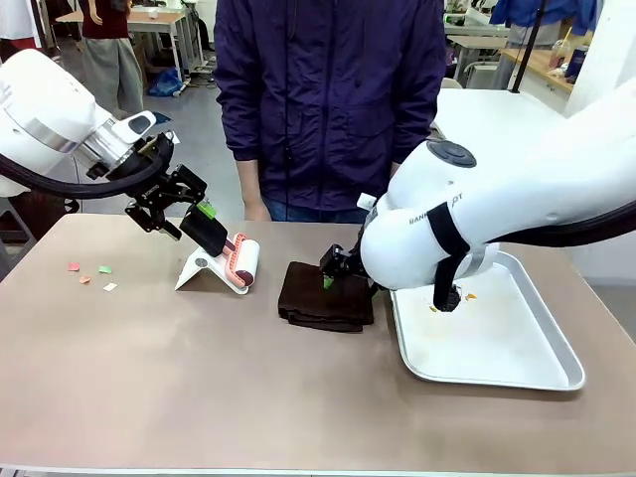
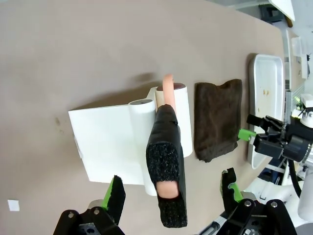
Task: Clean the surface of the table.
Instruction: Hold the Lint Roller with your left hand and the towel with your right hand.
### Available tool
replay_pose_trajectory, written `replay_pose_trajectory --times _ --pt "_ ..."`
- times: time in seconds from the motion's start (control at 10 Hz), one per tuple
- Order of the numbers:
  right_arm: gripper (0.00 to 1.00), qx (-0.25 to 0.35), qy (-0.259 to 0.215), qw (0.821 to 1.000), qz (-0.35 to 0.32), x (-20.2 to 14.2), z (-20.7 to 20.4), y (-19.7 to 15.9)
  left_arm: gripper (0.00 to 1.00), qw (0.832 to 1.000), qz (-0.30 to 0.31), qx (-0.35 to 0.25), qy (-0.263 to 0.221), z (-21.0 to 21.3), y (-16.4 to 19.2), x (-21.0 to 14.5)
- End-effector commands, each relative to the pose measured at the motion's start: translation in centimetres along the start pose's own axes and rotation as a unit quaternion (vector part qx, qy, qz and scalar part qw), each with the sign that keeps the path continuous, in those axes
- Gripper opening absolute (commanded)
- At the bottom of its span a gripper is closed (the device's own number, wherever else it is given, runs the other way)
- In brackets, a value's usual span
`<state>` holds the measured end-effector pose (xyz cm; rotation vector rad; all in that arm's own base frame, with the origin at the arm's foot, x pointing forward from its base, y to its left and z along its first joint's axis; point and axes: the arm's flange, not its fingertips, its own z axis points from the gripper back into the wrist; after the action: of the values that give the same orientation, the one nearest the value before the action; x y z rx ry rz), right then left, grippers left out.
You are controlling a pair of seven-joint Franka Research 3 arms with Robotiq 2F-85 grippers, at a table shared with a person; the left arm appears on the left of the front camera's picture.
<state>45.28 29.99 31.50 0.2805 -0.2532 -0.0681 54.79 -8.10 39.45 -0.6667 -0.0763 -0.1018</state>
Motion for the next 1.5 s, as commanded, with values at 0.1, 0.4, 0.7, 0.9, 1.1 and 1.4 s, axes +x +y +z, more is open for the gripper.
replay_pose_trajectory --times 0.1,0.4,0.7,0.9,1.1,1.4 --pt "1.00 -0.050 -0.013 0.998 -0.025 1.3 -2.4 3.5 1.00 1.000 0.007 0.017 0.014 0.0 -0.2 0.4" --pt "1.00 -0.075 -0.010 0.997 -0.027 1.6 -3.9 4.1 1.00 1.000 0.001 0.023 0.016 0.0 0.5 0.4" --pt "1.00 -0.085 -0.007 0.996 -0.024 1.5 -3.6 3.7 1.00 1.000 -0.001 0.026 0.014 -0.2 0.4 0.3" --pt "1.00 -0.086 -0.012 0.996 -0.019 1.4 -2.8 3.6 1.00 1.000 -0.003 0.024 0.014 -0.1 0.4 0.1" --pt "1.00 -0.110 -0.015 0.994 -0.008 1.5 -2.1 3.1 1.00 1.000 -0.006 0.024 0.014 -0.2 0.3 0.0" --pt "1.00 -0.147 -0.005 0.989 0.025 1.6 -3.1 3.1 1.00 1.000 -0.006 0.022 0.013 -0.2 0.3 -0.1"
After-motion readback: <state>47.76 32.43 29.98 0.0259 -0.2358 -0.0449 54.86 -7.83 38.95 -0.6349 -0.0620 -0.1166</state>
